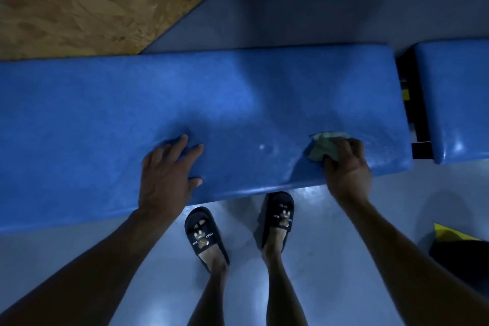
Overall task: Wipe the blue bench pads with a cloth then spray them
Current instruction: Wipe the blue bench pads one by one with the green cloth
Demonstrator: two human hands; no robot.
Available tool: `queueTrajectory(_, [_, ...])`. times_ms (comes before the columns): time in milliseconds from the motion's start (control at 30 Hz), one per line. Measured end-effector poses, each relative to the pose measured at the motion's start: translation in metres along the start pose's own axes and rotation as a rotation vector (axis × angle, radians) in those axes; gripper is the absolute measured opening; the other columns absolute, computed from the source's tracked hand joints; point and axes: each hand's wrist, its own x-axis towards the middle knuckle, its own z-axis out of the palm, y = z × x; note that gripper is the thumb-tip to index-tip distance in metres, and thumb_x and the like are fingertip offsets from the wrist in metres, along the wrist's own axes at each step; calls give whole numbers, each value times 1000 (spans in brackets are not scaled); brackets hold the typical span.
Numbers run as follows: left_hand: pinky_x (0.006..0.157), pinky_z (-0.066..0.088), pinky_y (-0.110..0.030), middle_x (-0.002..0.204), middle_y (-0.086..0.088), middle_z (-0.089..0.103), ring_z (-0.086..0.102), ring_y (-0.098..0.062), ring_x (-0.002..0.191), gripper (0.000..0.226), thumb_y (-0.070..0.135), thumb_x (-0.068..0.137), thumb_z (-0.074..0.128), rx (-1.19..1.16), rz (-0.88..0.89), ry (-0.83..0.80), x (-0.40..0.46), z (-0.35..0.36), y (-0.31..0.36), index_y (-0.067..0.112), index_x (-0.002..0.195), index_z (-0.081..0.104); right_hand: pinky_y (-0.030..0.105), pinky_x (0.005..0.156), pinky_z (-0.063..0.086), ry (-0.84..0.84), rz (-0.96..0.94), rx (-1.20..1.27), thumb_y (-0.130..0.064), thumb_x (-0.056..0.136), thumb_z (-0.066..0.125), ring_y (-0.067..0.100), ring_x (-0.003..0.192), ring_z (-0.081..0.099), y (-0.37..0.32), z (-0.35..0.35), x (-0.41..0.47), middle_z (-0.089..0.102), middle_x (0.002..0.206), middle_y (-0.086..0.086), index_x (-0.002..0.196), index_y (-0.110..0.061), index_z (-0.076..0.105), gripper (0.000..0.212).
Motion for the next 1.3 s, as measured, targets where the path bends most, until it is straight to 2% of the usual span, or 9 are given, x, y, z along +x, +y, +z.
queueTrajectory(133, [95, 43, -50, 147, -6, 49, 51, -38, 120, 76, 36, 64, 88, -13, 1, 13, -3, 2, -2, 29, 133, 58, 45, 86, 52, 66, 112, 20, -11, 80, 59, 40, 110, 53, -55, 42, -39, 45, 143, 12, 134, -23, 55, 55])
queueTrajectory(300, [95, 43, -50, 149, -5, 47, 50, -37, 119, 77, 38, 66, 87, -1, 3, -4, -1, 0, -5, 31, 136, 55, 41, 83, 53, -196, -467, 69, -12, 82, 56, 31, 109, 57, -142, 80, -107, 49, 144, 12, 136, -23, 53, 55])
queueTrajectory(433, [96, 43, -49, 148, -5, 48, 52, -37, 117, 77, 38, 65, 87, 1, 9, -6, -1, -1, -6, 31, 135, 56, 34, 79, 45, -304, -903, -159, -22, 76, 55, 28, 107, 57, -97, 42, -53, 54, 142, 3, 132, -29, 59, 56])
queueTrajectory(633, [96, 46, -49, 148, -6, 48, 52, -38, 116, 77, 39, 65, 87, -19, 18, 0, -1, 2, -7, 30, 135, 56, 49, 86, 52, 15, -77, -100, -2, 79, 58, 41, 112, 50, -12, 5, 15, 49, 146, 11, 131, -17, 61, 54])
queueTrajectory(767, [97, 44, -49, 149, -5, 47, 51, -37, 115, 78, 39, 65, 87, -43, 19, -6, -1, 2, -8, 30, 135, 56, 53, 101, 47, 131, 43, 40, -5, 73, 45, 45, 126, 48, -85, 53, -25, 49, 144, 19, 130, -11, 63, 60])
queueTrajectory(933, [92, 45, -47, 148, -5, 48, 52, -35, 111, 75, 38, 63, 88, -35, 25, -27, -1, -1, -12, 31, 131, 58, 47, 120, 26, -150, -600, -62, -8, 89, 51, 35, 140, 38, -171, 87, -95, 46, 149, 9, 137, -17, 56, 49])
queueTrajectory(1067, [93, 47, -49, 146, -5, 50, 53, -36, 112, 79, 40, 62, 88, -24, 15, -43, 1, -4, -11, 32, 134, 56, 39, 105, 47, -219, -944, -143, -16, 92, 44, 31, 130, 53, -119, 53, -48, 51, 147, 3, 130, -26, 63, 44])
queueTrajectory(1233, [94, 45, -50, 146, -5, 50, 53, -37, 114, 77, 45, 65, 86, -28, 21, -48, 2, -3, -12, 31, 134, 56, 41, 101, 46, -88, -52, -48, -3, 85, 59, 33, 132, 48, -36, 8, 21, 38, 156, -1, 138, -30, 56, 59])
queueTrajectory(1300, [94, 45, -50, 146, -5, 50, 54, -36, 113, 77, 45, 64, 86, -35, 20, -47, 2, -3, -11, 31, 134, 57, 46, 103, 45, -8, 89, -33, -2, 80, 53, 38, 135, 43, -45, 17, 20, 35, 157, 6, 138, -24, 57, 62])
